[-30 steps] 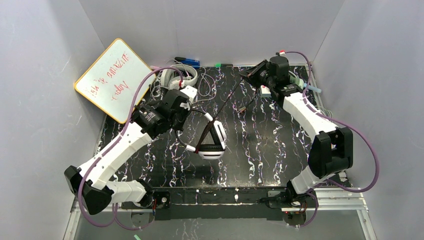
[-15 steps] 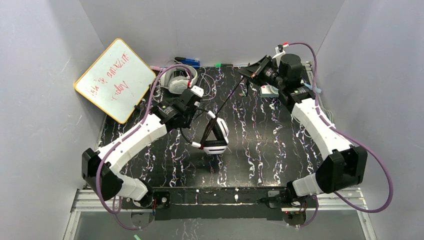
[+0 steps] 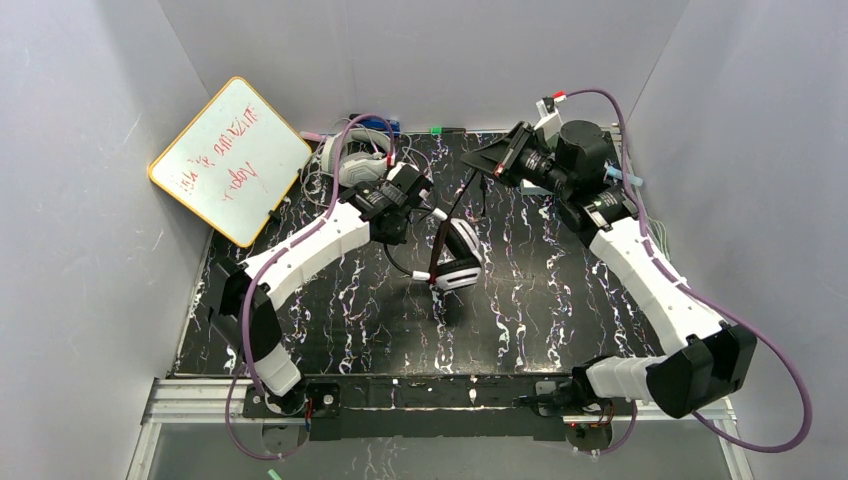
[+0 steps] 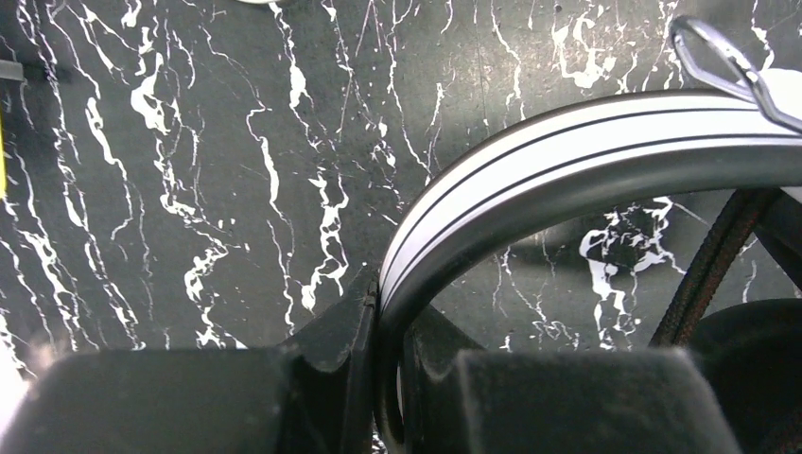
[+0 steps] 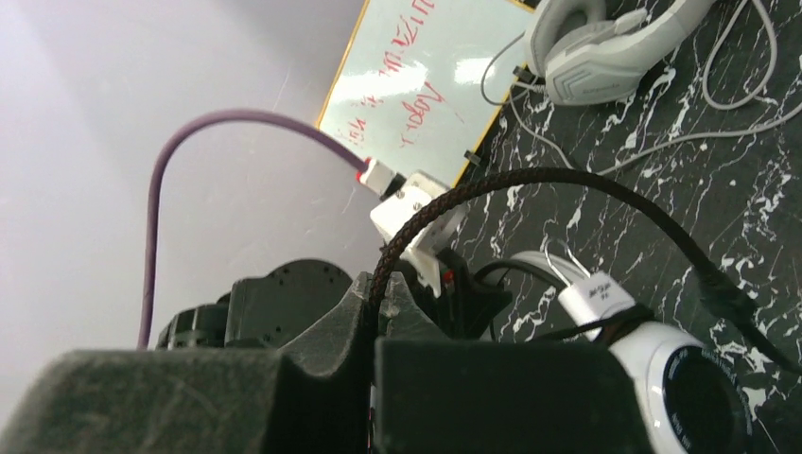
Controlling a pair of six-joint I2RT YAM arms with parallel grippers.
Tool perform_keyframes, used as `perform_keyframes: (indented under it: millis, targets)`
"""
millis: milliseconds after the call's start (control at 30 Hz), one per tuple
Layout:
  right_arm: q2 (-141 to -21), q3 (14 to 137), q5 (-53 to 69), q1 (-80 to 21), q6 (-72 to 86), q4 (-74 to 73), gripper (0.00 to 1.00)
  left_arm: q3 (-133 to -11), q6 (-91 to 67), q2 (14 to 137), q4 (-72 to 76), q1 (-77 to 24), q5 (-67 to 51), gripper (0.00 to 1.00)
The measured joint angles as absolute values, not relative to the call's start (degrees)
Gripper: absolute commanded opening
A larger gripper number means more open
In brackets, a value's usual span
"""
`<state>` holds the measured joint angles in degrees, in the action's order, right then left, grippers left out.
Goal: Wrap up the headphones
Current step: Wrap the headphones cable around the headphones.
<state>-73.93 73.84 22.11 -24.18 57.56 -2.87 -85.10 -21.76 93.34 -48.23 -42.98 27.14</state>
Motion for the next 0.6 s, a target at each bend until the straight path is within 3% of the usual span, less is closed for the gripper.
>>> perform_keyframes:
  millis: [367, 600]
  targets:
    - [-67.66, 66.04, 17.98, -33.26, 56.8, -2.52, 0.01, -91.68, -40.64, 95.0, -53.01, -42.5, 35.03, 0.0]
    - [-64.34, 59.24, 13.91, -36.53, 56.88, -1.5, 0.12, -92.51, -49.87, 95.04, -52.4, -39.81, 35.29, 0.0]
